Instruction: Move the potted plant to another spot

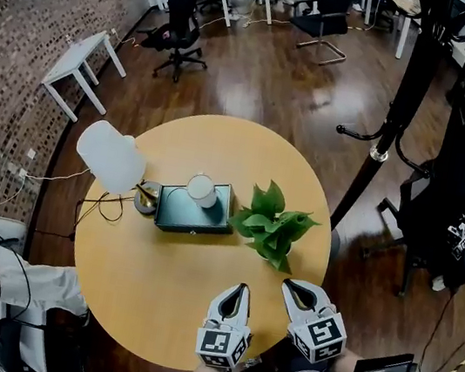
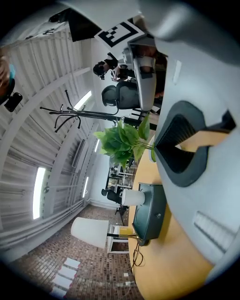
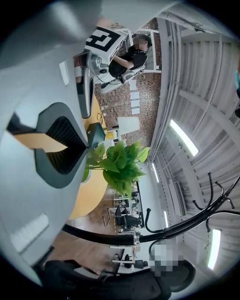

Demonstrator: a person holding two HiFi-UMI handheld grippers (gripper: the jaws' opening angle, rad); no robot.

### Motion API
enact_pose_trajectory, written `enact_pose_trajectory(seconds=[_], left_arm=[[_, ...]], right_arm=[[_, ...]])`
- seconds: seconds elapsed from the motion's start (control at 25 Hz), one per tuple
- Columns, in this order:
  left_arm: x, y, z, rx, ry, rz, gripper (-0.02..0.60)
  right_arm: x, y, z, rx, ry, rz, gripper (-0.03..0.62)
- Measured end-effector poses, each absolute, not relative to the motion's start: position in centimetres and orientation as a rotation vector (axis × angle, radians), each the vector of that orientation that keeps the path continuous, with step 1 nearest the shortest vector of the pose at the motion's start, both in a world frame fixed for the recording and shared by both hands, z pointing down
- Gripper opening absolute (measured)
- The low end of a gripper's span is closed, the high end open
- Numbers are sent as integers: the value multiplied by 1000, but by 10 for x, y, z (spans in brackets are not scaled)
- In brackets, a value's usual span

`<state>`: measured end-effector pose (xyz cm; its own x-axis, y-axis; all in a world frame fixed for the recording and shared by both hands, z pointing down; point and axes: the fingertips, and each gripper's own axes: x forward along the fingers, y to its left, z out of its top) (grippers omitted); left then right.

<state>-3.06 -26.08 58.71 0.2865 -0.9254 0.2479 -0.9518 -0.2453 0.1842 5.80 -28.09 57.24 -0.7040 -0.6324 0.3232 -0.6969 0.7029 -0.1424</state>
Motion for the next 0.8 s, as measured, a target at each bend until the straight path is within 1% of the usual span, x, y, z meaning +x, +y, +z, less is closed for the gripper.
enact_pose_trajectory(seconds=[0.36,0.64,0.72,0.8], left_arm=[[-24,-298,672,2181,-1673,219,1],[-23,-310,690,2138,-1677,241,0],[-22,-315,688,2137,-1681,248,0],[-20,-321,687,2132,-1687,255,0]], right_arm=[[61,-317,657,977,-2570,432,8],[64,-332,686,925,-2567,385,11],[61,-336,686,886,-2578,382,131],[59,-341,686,849,-2586,354,236]])
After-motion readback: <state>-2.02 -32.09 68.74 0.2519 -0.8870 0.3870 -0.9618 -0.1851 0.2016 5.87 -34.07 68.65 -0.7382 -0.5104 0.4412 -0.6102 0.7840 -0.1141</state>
